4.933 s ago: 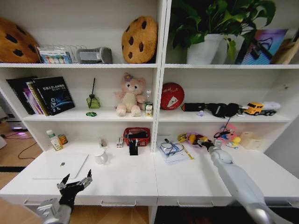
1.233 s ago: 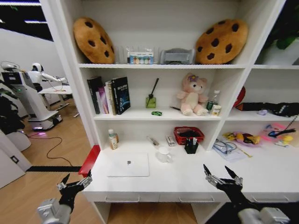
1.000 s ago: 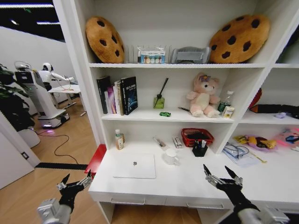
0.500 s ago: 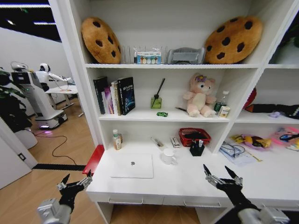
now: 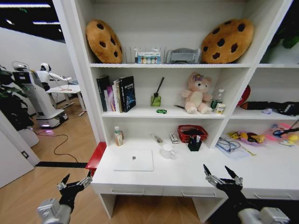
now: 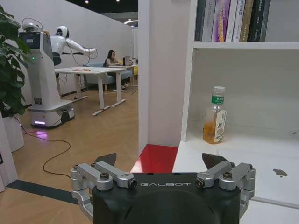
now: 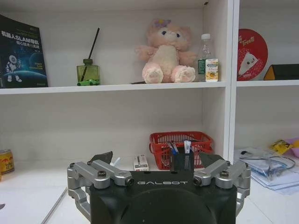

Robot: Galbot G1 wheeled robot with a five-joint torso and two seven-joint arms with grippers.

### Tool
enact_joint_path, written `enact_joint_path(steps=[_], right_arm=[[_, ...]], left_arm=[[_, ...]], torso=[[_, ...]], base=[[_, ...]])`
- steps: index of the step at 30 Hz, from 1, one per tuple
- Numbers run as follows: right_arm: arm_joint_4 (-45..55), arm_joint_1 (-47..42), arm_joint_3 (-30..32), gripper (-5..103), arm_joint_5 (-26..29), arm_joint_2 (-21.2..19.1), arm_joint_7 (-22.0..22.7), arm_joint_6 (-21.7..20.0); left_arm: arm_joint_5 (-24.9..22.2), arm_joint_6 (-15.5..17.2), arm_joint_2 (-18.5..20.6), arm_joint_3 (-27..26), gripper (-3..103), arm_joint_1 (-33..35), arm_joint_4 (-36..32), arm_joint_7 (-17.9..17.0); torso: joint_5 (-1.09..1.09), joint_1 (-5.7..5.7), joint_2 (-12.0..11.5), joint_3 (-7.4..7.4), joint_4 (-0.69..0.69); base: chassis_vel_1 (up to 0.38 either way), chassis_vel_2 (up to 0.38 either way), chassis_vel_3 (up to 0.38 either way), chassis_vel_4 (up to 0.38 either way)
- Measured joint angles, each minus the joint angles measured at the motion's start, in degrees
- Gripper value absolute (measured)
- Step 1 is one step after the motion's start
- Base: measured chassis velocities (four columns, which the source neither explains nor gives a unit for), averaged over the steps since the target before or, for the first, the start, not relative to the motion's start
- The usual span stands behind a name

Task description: Organize the objects on the table.

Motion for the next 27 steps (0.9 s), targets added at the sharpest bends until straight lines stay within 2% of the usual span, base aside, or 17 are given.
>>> enact_joint_path(steps=[2, 7, 12, 13, 15, 16, 17, 19, 20, 21, 23, 27], right_arm=[[0.00, 0.00, 0.00, 100, 0.00, 0.00, 0.00, 0.00], [0.00, 0.00, 0.00, 100, 0.00, 0.00, 0.00, 0.00], [0.00, 0.00, 0.01, 100, 0.00, 0.00, 0.00, 0.00], [-0.01, 0.00, 0.00, 100, 0.00, 0.00, 0.01, 0.00], [0.00, 0.00, 0.00, 100, 0.00, 0.00, 0.00, 0.00], [0.00, -0.01, 0.01, 100, 0.00, 0.00, 0.00, 0.00], [0.00, 0.00, 0.00, 100, 0.00, 0.00, -0.01, 0.00], [-0.01, 0.00, 0.00, 100, 0.00, 0.00, 0.01, 0.00], [-0.01, -0.01, -0.01, 100, 0.00, 0.00, 0.00, 0.00], [-0.01, -0.01, -0.01, 100, 0.00, 0.00, 0.00, 0.00], [0.00, -0.01, 0.00, 100, 0.00, 0.01, 0.01, 0.01], [0.00, -0.01, 0.00, 100, 0.00, 0.01, 0.01, 0.01]], left_arm=[[0.00, 0.00, 0.00, -0.01, 100, 0.00, 0.00, -0.02], [0.00, 0.00, 0.00, -0.01, 100, 0.00, 0.00, -0.03], [0.00, 0.00, 0.00, 0.01, 100, 0.00, 0.00, 0.02], [0.00, 0.00, 0.00, 0.01, 100, 0.00, 0.00, -0.01], [0.00, 0.00, 0.00, 0.00, 100, 0.00, 0.00, -0.01], [0.00, 0.00, 0.00, 0.01, 100, 0.00, 0.00, -0.02], [0.00, 0.00, 0.00, -0.01, 100, 0.00, 0.00, -0.05], [0.00, -0.01, -0.01, 0.00, 100, 0.00, -0.02, 0.04], [0.00, 0.00, 0.00, 0.00, 100, 0.01, 0.00, -0.05], [0.00, 0.00, 0.00, 0.00, 100, 0.01, 0.00, -0.05], [0.00, 0.00, 0.00, 0.00, 100, 0.02, 0.00, -0.05], [0.00, 0.00, 0.00, 0.00, 100, 0.01, 0.00, -0.04]], torso=[[-0.07, 0.00, 0.00, 0.00, 0.01], [0.00, 0.01, -0.01, 0.01, 0.01], [-0.05, 0.00, 0.00, 0.00, 0.00], [0.01, 0.01, -0.01, 0.01, 0.01], [-0.02, -0.01, 0.01, -0.01, 0.00], [-0.12, -0.02, 0.02, -0.01, 0.00], [0.00, -0.02, 0.01, 0.00, 0.01], [0.04, -0.02, 0.01, 0.00, 0.00], [-0.09, -0.02, 0.01, -0.01, 0.02], [-0.09, -0.02, 0.01, -0.01, 0.02], [0.00, -0.05, 0.04, -0.02, 0.00], [-0.08, -0.05, 0.03, -0.02, 0.00]], base=[[0.272, -0.224, -0.294, 0.268], [0.317, -0.260, -0.328, 0.282], [0.364, -0.307, -0.390, 0.321], [0.395, -0.345, -0.405, 0.352], [0.395, -0.369, -0.403, 0.352], [0.368, -0.369, -0.384, 0.360], [0.406, -0.325, -0.384, 0.341], [0.390, -0.309, -0.390, 0.338], [0.375, -0.304, -0.364, 0.336], [0.375, -0.304, -0.364, 0.336], [0.242, -0.248, -0.268, 0.232], [0.126, -0.069, -0.145, 0.140]])
